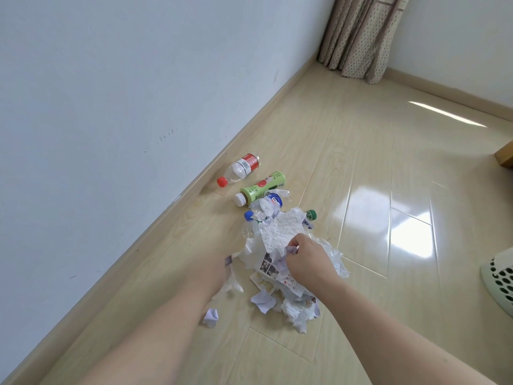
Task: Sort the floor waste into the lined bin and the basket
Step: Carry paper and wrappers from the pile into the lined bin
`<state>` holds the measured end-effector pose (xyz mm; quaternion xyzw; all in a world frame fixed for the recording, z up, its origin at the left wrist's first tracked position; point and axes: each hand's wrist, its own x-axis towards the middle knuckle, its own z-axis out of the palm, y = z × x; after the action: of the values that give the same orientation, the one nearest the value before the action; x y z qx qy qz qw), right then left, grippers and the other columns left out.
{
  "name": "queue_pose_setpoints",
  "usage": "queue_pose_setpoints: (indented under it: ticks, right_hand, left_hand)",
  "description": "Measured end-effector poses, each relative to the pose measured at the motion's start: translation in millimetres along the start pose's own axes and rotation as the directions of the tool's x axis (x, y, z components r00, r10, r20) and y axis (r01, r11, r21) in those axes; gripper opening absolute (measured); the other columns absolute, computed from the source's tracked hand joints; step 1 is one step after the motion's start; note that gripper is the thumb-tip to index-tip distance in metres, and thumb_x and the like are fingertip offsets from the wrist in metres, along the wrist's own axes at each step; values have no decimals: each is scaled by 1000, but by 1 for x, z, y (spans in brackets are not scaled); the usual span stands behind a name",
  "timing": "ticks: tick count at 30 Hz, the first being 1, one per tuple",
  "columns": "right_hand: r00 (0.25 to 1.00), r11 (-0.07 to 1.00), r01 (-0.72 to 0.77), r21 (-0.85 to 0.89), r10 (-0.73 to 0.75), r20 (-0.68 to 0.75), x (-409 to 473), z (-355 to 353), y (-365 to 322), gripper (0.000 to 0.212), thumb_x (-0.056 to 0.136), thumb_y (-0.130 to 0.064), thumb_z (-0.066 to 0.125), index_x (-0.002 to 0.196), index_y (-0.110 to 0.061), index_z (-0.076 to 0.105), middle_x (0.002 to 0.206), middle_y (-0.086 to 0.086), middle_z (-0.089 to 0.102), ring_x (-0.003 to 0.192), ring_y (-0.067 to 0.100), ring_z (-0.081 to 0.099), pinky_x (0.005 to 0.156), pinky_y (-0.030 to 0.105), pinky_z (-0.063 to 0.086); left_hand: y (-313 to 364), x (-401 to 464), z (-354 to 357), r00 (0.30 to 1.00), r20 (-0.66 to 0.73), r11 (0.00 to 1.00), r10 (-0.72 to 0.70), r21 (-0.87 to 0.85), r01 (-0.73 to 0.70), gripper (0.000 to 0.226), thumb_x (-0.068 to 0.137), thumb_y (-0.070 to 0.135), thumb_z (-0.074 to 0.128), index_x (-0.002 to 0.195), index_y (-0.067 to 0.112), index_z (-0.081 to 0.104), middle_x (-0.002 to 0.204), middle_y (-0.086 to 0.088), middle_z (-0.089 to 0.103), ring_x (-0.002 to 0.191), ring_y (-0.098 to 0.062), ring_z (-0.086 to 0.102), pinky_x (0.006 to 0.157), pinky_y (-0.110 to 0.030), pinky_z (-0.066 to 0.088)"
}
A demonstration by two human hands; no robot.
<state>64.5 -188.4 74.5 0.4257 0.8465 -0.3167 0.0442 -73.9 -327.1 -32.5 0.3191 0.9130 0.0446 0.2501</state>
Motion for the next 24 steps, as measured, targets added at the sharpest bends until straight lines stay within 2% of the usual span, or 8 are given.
queue_pose_setpoints:
  ticks: [4, 8, 11, 14, 17, 19, 22, 24]
  right_hand:
    - [1000, 1000, 7, 27, -7, -10, -6, -9, -1, 14, 94, -11, 37, 96, -15, 50, 89, -1, 55, 69, 10, 47, 53, 22, 36]
    - [998, 995, 8, 96, -1, -67, -26, -38, 2, 13, 91, -9, 39, 94, -12, 51, 83, -1, 52, 66, 11, 44, 51, 20, 33]
    - [991, 990, 8, 144, 12, -135, -50, -74, 16, 16, 87, -11, 45, 98, -7, 55, 80, 0, 51, 72, 19, 45, 53, 23, 33]
    - [979, 976, -2, 217, 46, -199, -77, -117, 44, 18, 85, -13, 46, 98, -6, 57, 76, 0, 54, 69, 20, 47, 53, 25, 37]
    - [963, 963, -19, 269, 90, -254, -97, -155, 86, 16, 85, -13, 46, 95, -9, 58, 84, 3, 60, 71, 21, 51, 59, 27, 41]
    - [955, 953, -31, 303, 117, -271, -111, -174, 116, 15, 84, -13, 45, 93, -11, 57, 83, 3, 61, 70, 21, 54, 60, 27, 42]
    - [959, 945, -75, 320, 157, -236, -127, -191, 153, 16, 83, -10, 42, 90, -13, 56, 76, -1, 62, 66, 19, 53, 57, 25, 40]
    - [970, 951, -117, 286, 172, -173, -132, -204, 171, 19, 81, -7, 40, 89, -13, 57, 75, 3, 63, 66, 20, 54, 58, 25, 40]
  left_hand:
    - [-13, -4, -19, 976, -75, 919, -206, -358, 167, 18, 92, 13, 41, 75, 12, 48, 79, -6, 58, 70, -24, 54, 58, -29, 37]
    - [12, -19, -51, 979, -61, 788, -192, -605, 117, 15, 78, 6, 39, 85, 5, 52, 83, -16, 69, 60, -25, 55, 58, -31, 42]
    - [47, -39, -78, 996, -38, 904, -77, -423, 54, 8, 74, 9, 39, 78, 11, 46, 77, -13, 64, 56, -25, 52, 55, -28, 38]
    - [87, -59, -108, 992, 112, 971, -62, -223, 86, 12, 80, 0, 35, 74, 8, 42, 66, -14, 51, 46, -24, 46, 48, -21, 33]
    - [124, -72, -140, 972, 225, 976, -63, -188, 106, 33, 83, -6, 21, 101, 4, 46, 68, -16, 50, 42, -20, 40, 44, -19, 32]
    - [156, -89, -159, 963, 269, 996, 17, -90, 8, 28, 88, -5, 25, 102, 1, 49, 69, -17, 61, 41, -22, 51, 42, -21, 42]
    - [206, -123, -174, 966, 204, 987, 158, -59, -149, 20, 90, 1, 33, 99, 4, 51, 71, -11, 71, 47, -24, 61, 50, -28, 53]
    - [241, -142, -174, 966, 117, 973, 230, -18, -229, 23, 85, 0, 34, 96, 6, 53, 73, -11, 70, 48, -22, 57, 50, -27, 50]
